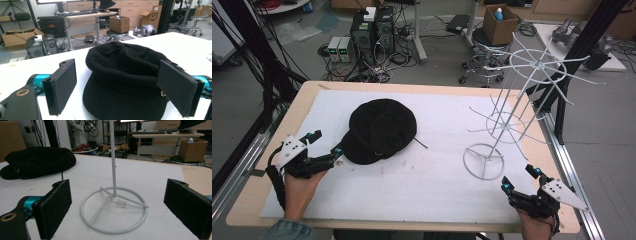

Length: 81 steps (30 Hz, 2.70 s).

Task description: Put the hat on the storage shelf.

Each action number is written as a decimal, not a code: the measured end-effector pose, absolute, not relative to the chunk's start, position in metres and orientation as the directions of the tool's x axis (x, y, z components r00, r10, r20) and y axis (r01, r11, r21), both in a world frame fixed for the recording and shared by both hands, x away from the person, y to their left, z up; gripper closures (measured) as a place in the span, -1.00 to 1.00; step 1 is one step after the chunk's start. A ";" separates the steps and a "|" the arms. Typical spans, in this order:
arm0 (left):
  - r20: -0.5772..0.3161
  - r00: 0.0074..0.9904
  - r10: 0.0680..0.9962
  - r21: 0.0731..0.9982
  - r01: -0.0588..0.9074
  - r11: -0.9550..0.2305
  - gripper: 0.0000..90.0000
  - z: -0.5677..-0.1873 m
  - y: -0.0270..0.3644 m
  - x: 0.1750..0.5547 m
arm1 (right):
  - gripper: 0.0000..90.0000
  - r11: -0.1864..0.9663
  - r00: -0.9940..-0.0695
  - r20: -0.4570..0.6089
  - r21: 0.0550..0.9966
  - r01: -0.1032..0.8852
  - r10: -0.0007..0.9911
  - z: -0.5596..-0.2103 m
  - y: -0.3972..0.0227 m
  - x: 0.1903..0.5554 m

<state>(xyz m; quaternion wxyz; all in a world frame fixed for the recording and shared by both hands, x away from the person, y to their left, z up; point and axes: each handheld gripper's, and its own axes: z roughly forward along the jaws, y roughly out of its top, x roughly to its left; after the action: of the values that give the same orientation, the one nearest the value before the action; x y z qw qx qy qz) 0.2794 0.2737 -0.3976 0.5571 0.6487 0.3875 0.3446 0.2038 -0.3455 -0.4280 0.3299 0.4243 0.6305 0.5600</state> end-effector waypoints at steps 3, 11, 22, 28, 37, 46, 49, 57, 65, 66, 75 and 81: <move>0.011 0.459 0.888 0.990 0.118 -0.073 -0.61 -0.397 0.275 0.279 | -0.85 0.011 -0.423 0.062 0.986 0.167 0.904 -0.428 -0.345 0.204; 0.008 0.466 0.885 0.990 0.119 -0.072 -0.60 -0.397 0.273 0.282 | -0.85 0.021 -0.422 0.052 0.986 0.166 0.905 -0.429 -0.344 0.204; 0.030 0.483 0.875 0.990 0.108 -0.093 -0.60 -0.389 0.257 0.294 | -0.85 0.010 -0.406 0.059 0.986 0.164 0.912 -0.426 -0.351 0.210; 0.062 0.502 0.863 0.986 0.106 -0.132 -0.60 -0.381 0.237 0.304 | -0.85 -0.009 -0.401 0.075 0.987 0.162 0.913 -0.427 -0.358 0.215; 0.054 0.510 0.859 0.982 0.126 -0.137 -0.57 -0.383 0.218 0.330 | -0.85 0.009 -0.405 0.062 0.985 0.170 0.912 -0.427 -0.359 0.223; 0.032 0.531 0.847 0.976 0.165 -0.140 -0.55 -0.387 0.196 0.357 | -0.85 0.004 -0.411 0.069 0.985 0.174 0.909 -0.427 -0.361 0.227; 0.049 0.527 0.849 0.968 0.184 -0.170 -0.52 -0.390 0.186 0.366 | -0.85 0.007 -0.411 0.066 0.985 0.175 0.909 -0.427 -0.362 0.227; 0.056 0.516 0.855 0.963 0.199 -0.183 -0.52 -0.380 0.172 0.385 | -0.85 0.007 -0.410 0.067 0.984 0.177 0.910 -0.427 -0.364 0.228; 0.031 0.485 0.874 0.930 0.307 -0.204 -0.54 -0.394 0.171 0.404 | -0.85 0.014 -0.416 0.060 0.985 0.174 0.907 -0.427 -0.363 0.228; 0.036 0.481 0.876 0.927 0.312 -0.209 -0.54 -0.395 0.171 0.404 | -0.85 0.014 -0.418 0.060 0.985 0.172 0.906 -0.427 -0.363 0.228; 0.070 0.486 0.871 0.898 0.350 -0.267 -0.42 -0.410 0.164 0.408 | -0.85 0.014 -0.420 0.060 0.985 0.172 0.906 -0.427 -0.363 0.228; 0.074 0.505 0.860 0.883 0.367 -0.292 -0.17 -0.416 0.164 0.410 | -0.85 0.009 -0.420 0.066 0.985 0.175 0.905 -0.427 -0.362 0.229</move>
<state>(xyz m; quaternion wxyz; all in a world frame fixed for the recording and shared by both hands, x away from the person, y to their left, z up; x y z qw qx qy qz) 0.4101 0.1640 -0.4159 0.4333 0.7516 0.4081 0.2844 0.2289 -0.3619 -0.4271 0.3268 0.4280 0.6308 0.5587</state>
